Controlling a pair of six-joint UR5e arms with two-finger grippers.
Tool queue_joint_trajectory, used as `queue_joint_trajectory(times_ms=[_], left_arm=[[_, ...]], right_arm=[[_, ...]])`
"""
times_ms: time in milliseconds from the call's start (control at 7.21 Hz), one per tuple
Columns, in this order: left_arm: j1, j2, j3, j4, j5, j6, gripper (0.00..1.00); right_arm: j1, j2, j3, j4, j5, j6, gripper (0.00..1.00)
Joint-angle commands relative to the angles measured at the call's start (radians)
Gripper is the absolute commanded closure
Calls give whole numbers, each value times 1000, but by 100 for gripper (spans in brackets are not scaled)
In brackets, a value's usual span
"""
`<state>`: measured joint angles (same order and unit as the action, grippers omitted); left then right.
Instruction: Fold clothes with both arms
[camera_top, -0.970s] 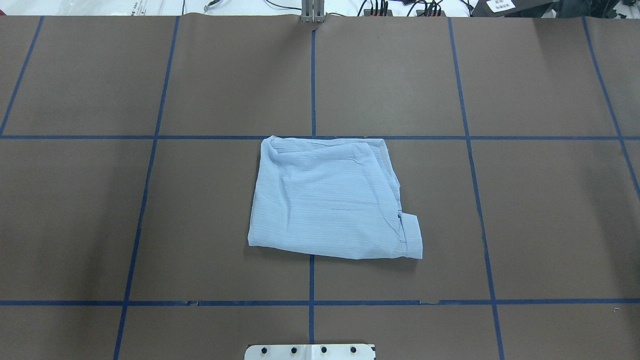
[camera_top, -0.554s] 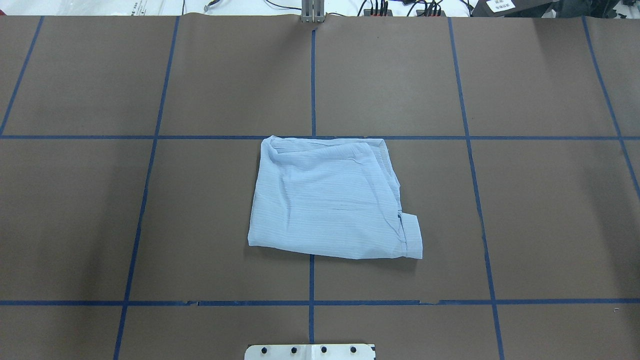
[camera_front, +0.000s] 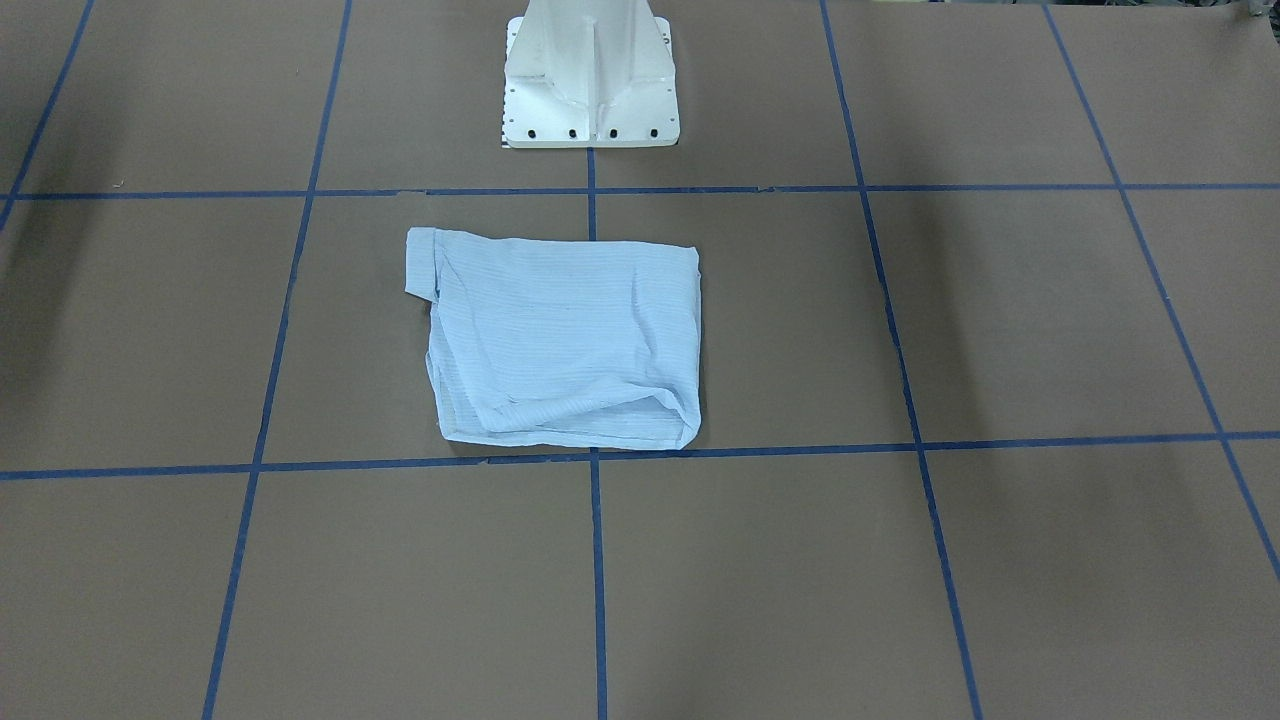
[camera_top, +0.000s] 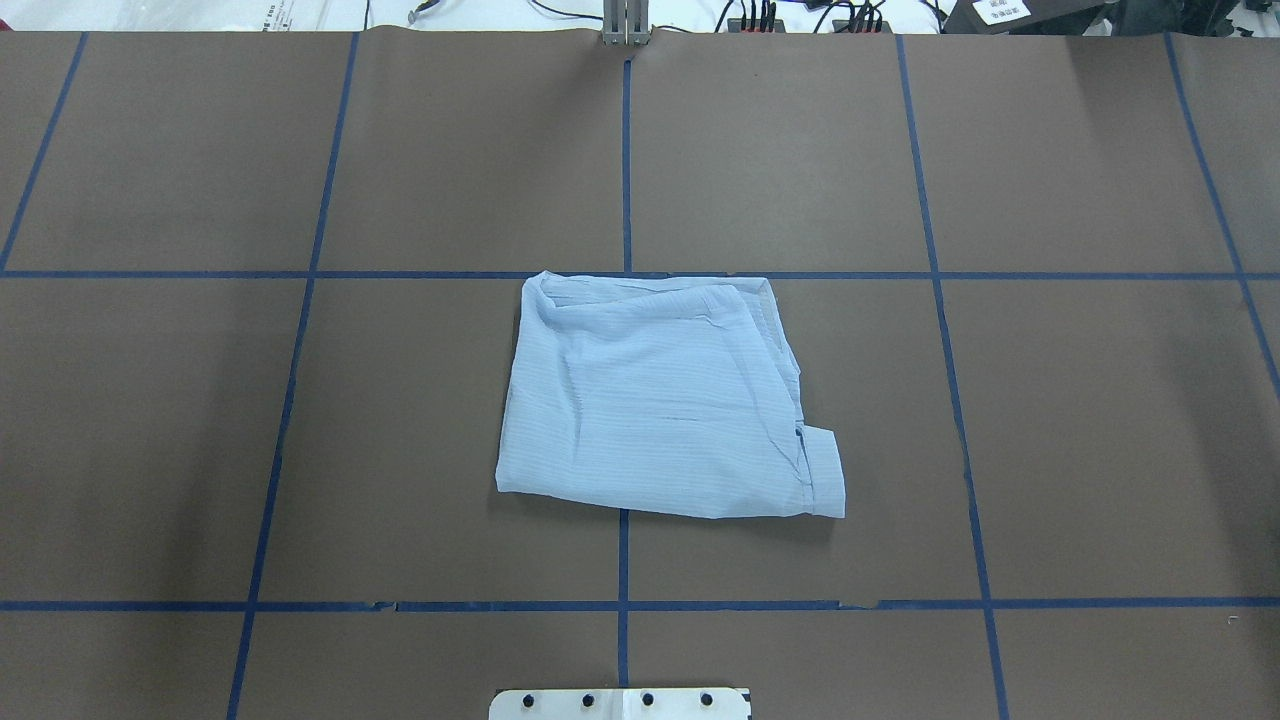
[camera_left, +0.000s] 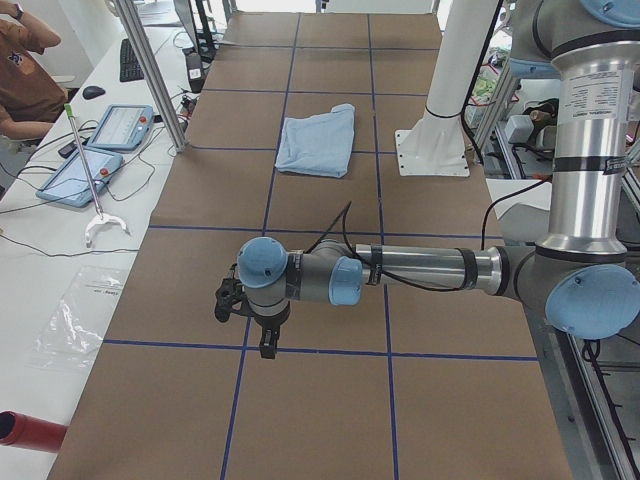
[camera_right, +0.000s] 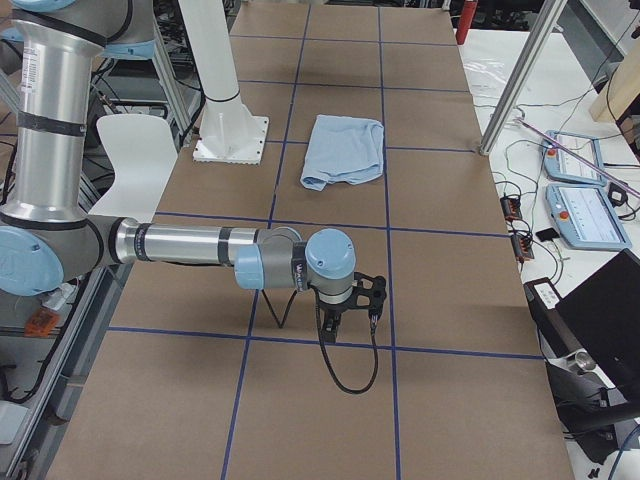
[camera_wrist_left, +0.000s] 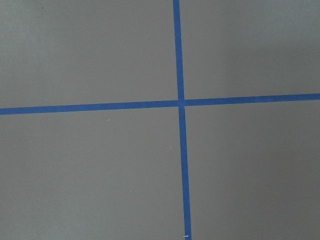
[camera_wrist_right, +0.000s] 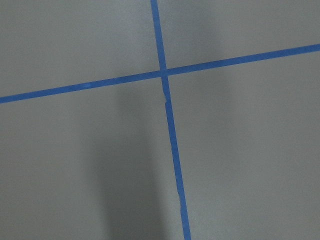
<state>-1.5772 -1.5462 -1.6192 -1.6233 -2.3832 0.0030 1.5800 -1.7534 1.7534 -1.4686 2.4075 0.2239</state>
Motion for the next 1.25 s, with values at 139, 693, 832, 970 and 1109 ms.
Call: queue_joint_trajectory(times_ms=[139, 693, 832, 970, 1109], left_arm=[[0, 0, -1, 0, 1, -1, 0], [0, -8, -1, 0, 1, -5, 0], [2, -9, -1, 0, -1, -6, 0], [2, -11, -2, 0, -1, -8, 0], [2, -12, -1, 0, -1, -8, 0]], right_arm=[[0, 0, 0, 1, -1, 0, 0], [0, 2, 1, 2, 1, 0, 0], [0, 2, 1, 4, -1, -1, 0], [0, 3, 0, 4, -1, -5, 0], [0, 2, 1, 4, 1, -5, 0]])
